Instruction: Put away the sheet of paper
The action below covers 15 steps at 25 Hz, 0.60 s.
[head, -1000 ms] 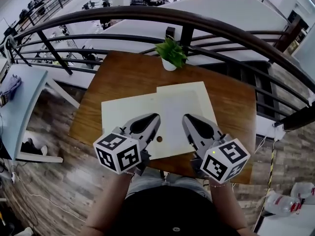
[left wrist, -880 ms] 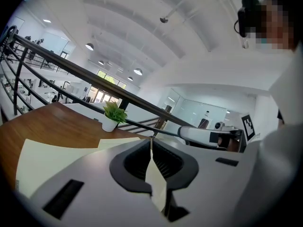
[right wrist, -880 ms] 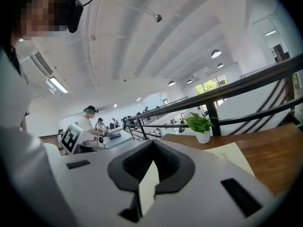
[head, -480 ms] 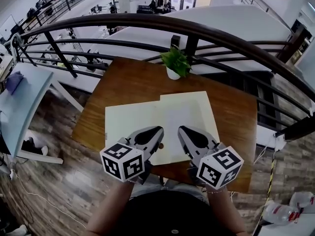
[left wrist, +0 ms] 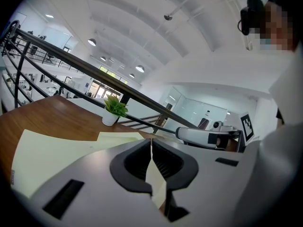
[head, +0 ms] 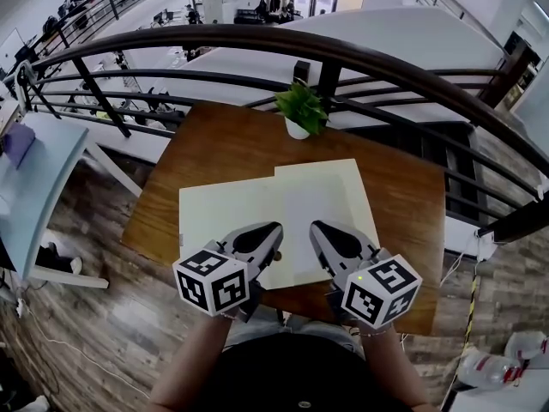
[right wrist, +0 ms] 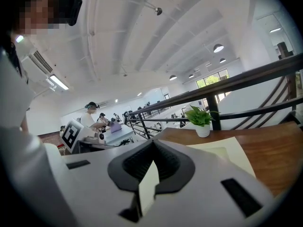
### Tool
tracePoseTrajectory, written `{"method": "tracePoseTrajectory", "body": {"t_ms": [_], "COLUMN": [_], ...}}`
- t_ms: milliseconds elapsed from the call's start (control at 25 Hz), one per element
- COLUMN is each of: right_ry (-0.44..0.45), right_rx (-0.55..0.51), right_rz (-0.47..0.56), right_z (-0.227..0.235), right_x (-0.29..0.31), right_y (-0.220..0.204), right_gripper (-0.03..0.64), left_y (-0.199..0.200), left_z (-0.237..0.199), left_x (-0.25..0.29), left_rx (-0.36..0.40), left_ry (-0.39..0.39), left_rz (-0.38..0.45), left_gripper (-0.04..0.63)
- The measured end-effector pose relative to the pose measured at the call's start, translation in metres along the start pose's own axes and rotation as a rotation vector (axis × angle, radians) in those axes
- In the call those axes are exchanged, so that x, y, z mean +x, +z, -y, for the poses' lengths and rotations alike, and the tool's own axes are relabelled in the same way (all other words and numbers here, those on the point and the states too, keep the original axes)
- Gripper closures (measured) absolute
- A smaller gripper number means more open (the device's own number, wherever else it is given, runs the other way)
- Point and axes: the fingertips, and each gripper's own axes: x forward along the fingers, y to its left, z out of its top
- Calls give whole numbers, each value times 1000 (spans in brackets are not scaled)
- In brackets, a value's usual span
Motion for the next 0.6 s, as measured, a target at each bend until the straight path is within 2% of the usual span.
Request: {"method": "tracePoseTrajectory", "body": {"t_ms": [600], "right_ry": [-13], "right_rx": [20], "right_rz": [-3], "right_z": [9], "right_x": [-2], "right_y": [-8], "right_gripper": [591], "left_y": [-5], "left_z": [-1], "left_x": [6], "left_rx": [0], "left_ry": [4], "left_rz": [-16], "left_gripper": [572]}}
